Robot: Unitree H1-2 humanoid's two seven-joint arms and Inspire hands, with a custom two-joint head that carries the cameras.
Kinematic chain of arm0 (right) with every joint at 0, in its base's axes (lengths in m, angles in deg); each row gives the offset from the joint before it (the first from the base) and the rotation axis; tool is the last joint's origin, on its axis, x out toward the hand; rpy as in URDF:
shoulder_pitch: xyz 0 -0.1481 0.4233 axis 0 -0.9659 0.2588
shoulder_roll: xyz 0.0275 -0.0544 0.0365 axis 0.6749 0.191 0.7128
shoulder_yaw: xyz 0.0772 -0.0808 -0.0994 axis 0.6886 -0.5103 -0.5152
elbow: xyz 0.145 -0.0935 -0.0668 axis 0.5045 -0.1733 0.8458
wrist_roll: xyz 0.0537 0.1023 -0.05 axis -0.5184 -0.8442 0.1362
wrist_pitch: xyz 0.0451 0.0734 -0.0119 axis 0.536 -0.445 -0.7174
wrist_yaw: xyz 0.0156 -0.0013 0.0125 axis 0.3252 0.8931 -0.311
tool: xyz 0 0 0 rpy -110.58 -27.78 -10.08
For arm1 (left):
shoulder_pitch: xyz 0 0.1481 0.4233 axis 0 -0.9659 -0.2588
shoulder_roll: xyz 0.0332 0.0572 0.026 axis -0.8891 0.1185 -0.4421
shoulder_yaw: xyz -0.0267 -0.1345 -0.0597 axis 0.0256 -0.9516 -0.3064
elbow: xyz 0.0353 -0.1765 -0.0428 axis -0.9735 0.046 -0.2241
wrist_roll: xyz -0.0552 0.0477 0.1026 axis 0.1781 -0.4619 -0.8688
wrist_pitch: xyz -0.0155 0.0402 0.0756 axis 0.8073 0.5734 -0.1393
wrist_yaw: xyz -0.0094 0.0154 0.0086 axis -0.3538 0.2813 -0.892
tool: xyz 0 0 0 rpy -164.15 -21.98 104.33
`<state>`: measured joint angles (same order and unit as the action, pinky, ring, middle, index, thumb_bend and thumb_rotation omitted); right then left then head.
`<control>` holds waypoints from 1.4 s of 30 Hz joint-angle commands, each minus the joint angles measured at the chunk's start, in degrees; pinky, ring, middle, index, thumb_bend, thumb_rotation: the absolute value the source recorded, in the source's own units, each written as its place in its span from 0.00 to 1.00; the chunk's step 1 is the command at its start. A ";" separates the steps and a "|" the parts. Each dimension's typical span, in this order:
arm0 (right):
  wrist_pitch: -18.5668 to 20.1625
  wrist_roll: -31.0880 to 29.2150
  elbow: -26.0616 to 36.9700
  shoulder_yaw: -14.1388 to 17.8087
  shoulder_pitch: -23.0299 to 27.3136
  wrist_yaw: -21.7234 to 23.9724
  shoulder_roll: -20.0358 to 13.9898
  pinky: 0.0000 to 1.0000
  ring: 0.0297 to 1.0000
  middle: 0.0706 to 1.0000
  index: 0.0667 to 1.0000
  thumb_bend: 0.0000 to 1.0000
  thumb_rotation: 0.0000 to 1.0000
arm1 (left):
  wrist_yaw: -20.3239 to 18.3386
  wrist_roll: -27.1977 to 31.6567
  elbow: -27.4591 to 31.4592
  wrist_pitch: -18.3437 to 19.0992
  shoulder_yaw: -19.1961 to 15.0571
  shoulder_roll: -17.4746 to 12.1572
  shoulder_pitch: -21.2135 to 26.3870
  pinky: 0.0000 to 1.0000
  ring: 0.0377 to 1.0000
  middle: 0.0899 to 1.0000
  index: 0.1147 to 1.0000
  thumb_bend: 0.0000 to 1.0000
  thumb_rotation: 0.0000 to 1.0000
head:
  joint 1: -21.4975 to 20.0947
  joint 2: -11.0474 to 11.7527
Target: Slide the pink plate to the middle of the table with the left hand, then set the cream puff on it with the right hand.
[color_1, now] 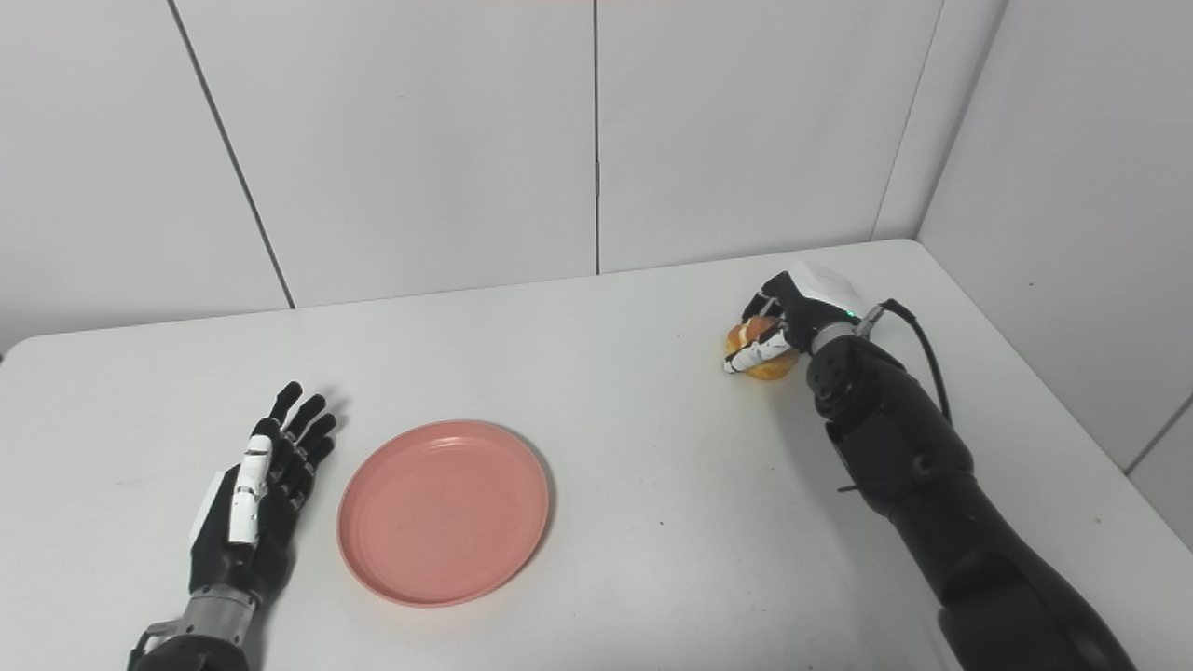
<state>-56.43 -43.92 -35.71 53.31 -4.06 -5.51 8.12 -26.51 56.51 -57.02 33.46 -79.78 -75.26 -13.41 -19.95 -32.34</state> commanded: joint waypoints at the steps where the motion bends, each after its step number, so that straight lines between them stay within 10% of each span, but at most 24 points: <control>1: 2.21 0.20 2.35 0.48 1.06 0.32 -1.50 0.39 0.43 0.47 0.45 0.49 0.13 | 0.30 -0.43 -3.33 1.46 0.35 0.45 -5.31 0.96 0.93 0.94 0.94 0.35 1.00 | 0.37 -0.12; 23: 8.48 3.99 34.27 -1.26 -1.98 12.22 -1.58 0.40 0.45 0.49 0.46 0.50 0.14 | 2.83 -2.59 -1.46 2.86 1.44 2.82 -5.25 0.94 0.91 0.92 0.92 0.37 0.98 | 5.83 -1.87; 42: 7.45 3.98 48.22 -7.83 -3.11 20.23 7.84 0.36 0.43 0.48 0.46 0.50 0.13 | 8.21 -8.79 0.37 2.74 4.46 7.92 -4.69 0.91 0.90 0.92 0.92 0.39 0.93 | 19.17 -5.74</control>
<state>-47.90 -40.55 10.78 45.47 -8.76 15.06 16.08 -18.86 48.32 -53.94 34.49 -76.15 -68.58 -14.98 -0.80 -38.14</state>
